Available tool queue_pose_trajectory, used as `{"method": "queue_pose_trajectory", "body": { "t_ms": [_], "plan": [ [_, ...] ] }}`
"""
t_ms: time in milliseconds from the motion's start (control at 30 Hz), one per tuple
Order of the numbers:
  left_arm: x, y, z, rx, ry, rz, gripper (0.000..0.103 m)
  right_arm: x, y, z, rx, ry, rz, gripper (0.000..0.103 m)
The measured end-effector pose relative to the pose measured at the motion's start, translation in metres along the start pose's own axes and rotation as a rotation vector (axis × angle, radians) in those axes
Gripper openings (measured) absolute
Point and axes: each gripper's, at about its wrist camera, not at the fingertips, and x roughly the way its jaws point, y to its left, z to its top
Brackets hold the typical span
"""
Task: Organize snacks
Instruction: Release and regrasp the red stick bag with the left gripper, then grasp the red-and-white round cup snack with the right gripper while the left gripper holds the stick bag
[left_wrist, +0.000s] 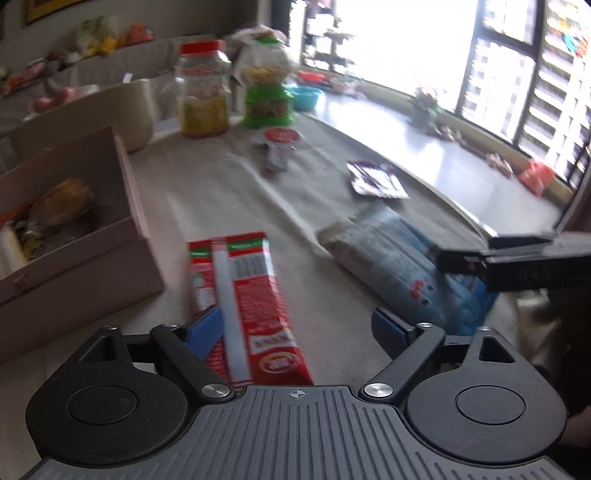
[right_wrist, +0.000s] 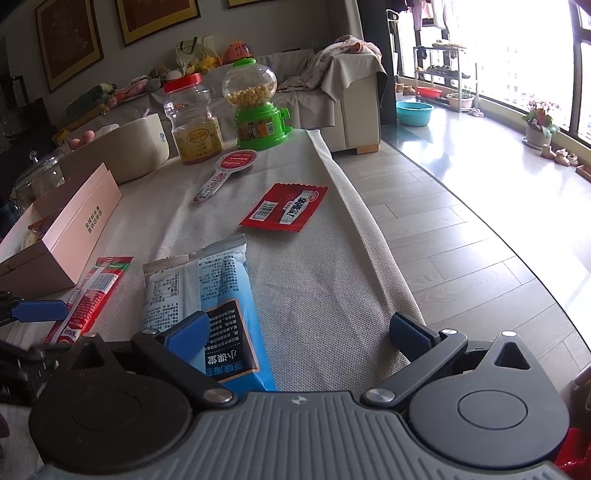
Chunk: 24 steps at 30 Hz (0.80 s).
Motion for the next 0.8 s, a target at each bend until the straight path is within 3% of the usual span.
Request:
{"method": "queue_pose_trajectory", "body": {
  "t_ms": [100, 267, 333, 433, 533, 667, 800],
  "plan": [
    [0.003, 0.016, -0.002, -0.052, -0.003, 0.101, 0.084, 0.0, 0.0, 0.0, 0.001, -0.002, 0.002, 0.103],
    [0.009, 0.032, 0.0, -0.141, -0.006, 0.057, 0.079, -0.002, -0.004, 0.0, 0.016, -0.008, 0.018, 0.103],
    [0.007, 0.03, 0.0, -0.137, -0.008, 0.046, 0.059, -0.004, -0.008, 0.0, 0.033, -0.013, 0.036, 0.103],
    [0.005, 0.027, -0.003, -0.152, -0.017, 0.055, 0.058, -0.005, -0.011, 0.001, 0.045, -0.007, 0.048, 0.103],
    [0.002, 0.025, -0.006, -0.132, -0.019, 0.054, 0.053, -0.001, -0.001, 0.003, -0.054, 0.036, 0.025, 0.103],
    [-0.013, 0.032, -0.015, -0.161, -0.017, 0.018, 0.05, 0.007, 0.003, 0.028, -0.099, 0.101, 0.084, 0.101],
    [-0.027, 0.037, -0.03, -0.155, -0.017, 0.017, 0.049, 0.017, 0.02, 0.074, -0.114, 0.061, 0.079, 0.101]
  ]
}}
